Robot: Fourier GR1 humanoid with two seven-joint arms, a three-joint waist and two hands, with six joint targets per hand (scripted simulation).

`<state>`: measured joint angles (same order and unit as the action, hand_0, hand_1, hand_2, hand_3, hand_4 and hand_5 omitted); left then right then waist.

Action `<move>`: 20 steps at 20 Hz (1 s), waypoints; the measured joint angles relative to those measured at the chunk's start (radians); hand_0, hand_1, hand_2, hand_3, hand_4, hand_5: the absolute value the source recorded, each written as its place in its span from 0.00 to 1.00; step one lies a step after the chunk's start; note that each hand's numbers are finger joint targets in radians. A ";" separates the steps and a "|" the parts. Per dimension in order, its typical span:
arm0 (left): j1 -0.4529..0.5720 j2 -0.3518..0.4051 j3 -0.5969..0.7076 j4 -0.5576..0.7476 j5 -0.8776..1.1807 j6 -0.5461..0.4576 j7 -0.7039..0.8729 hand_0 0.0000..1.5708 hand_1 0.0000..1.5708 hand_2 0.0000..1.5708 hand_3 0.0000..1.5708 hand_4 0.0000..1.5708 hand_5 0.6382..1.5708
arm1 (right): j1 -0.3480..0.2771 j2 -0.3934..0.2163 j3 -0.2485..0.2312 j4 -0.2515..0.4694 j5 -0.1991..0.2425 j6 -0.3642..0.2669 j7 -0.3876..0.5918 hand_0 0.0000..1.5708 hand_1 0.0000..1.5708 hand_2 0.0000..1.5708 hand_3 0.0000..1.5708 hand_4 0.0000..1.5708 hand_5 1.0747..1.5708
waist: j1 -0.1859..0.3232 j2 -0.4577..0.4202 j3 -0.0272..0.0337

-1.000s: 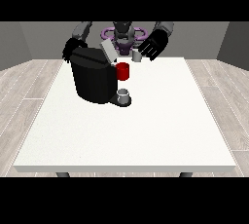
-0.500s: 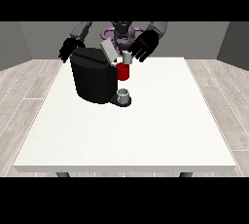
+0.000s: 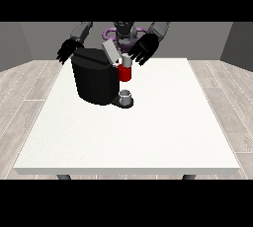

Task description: Insert the coffee pod into the coffee machine and close the lid

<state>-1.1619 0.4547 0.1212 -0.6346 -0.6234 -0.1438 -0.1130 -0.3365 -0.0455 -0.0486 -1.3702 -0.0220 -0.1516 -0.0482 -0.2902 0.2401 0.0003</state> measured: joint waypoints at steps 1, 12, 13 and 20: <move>0.002 -0.006 -0.002 0.001 0.000 -0.004 0.001 0.80 0.80 0.83 0.77 0.33 1.00 | 0.005 -0.004 -0.004 0.002 -0.005 0.005 0.004 0.00 0.00 0.00 0.00 0.34 1.00 | -0.001 -0.004 0.0000; 0.002 -0.023 -0.005 0.014 -0.020 0.012 -0.022 0.75 0.75 0.81 0.77 0.33 1.00 | 0.009 0.008 -0.002 -0.023 -0.008 -0.007 0.012 0.00 0.00 0.00 0.00 0.33 1.00 | 0.000 0.009 -0.0002; 0.002 -0.026 -0.007 0.015 -0.022 0.014 -0.025 0.74 0.74 0.79 0.75 0.32 1.00 | -0.002 0.010 -0.001 -0.026 -0.005 -0.014 0.016 0.00 0.00 0.00 0.00 0.31 1.00 | 0.003 0.014 0.0001; -0.002 -0.015 -0.003 0.027 -0.033 0.007 -0.015 0.80 0.80 0.82 0.75 0.31 1.00 | 0.026 0.013 0.003 -0.024 -0.004 -0.009 -0.013 0.00 0.00 0.00 0.00 0.28 1.00 | -0.002 0.019 0.0002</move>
<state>-1.1635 0.4393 0.1183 -0.6073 -0.6562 -0.1368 -0.1280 -0.3108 -0.0321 -0.0460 -1.3945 -0.0262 -0.1603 -0.0617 -0.2923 0.2588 0.0005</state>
